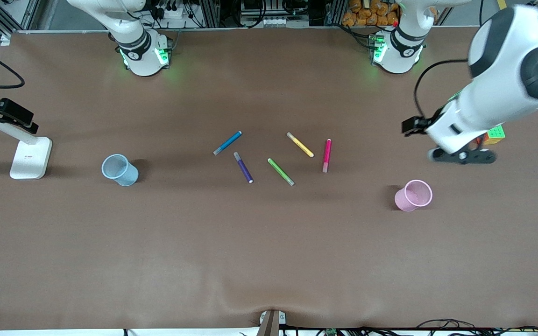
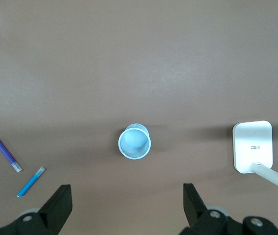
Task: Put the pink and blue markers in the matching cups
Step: 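Reach the left gripper down to the pink marker, then close the left gripper on pink while the right gripper reaches the blue marker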
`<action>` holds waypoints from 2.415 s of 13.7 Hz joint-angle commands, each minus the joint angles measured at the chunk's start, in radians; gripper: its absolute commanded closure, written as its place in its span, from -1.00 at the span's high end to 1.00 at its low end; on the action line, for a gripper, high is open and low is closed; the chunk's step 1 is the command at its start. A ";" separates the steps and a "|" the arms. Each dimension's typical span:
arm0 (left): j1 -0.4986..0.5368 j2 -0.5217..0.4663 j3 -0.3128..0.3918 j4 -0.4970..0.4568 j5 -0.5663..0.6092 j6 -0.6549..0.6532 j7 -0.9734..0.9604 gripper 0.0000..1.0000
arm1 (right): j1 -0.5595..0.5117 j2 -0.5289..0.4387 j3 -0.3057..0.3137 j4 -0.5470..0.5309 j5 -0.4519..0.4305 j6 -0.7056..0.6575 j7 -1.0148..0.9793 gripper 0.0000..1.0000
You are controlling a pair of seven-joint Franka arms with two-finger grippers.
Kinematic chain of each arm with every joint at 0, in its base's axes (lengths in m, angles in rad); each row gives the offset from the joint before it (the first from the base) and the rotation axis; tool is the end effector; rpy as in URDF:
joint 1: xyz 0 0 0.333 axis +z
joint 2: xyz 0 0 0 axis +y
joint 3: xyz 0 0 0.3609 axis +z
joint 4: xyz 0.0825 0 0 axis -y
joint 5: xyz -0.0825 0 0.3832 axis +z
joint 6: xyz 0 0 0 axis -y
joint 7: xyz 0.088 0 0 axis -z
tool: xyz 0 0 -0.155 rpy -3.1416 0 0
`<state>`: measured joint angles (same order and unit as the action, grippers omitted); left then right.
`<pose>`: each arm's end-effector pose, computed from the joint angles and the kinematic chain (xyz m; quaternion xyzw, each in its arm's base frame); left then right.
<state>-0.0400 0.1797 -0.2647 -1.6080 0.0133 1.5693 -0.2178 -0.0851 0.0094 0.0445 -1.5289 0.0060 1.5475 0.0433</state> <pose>0.5655 -0.1648 0.5044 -0.9932 0.0443 0.1066 0.0111 0.5552 -0.0217 0.6338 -0.9991 0.0419 -0.0046 0.0032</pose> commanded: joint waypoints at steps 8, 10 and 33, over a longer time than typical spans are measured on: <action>-0.264 0.256 -0.014 -0.128 0.010 0.352 -0.334 1.00 | -0.022 0.021 0.015 0.013 -0.006 -0.003 0.006 1.00; -0.268 0.276 -0.014 -0.202 0.049 0.461 -0.334 1.00 | -0.022 0.032 0.015 0.013 -0.004 0.000 0.003 1.00; -0.284 0.442 -0.011 -0.283 0.174 0.749 -0.351 -1.00 | 0.226 0.224 0.025 -0.020 0.055 -0.077 0.653 1.00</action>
<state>-0.3254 0.6074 -0.2768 -1.8994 0.1456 2.2956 -0.5488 0.1252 0.2421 0.0741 -1.5350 0.0325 1.4594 0.6205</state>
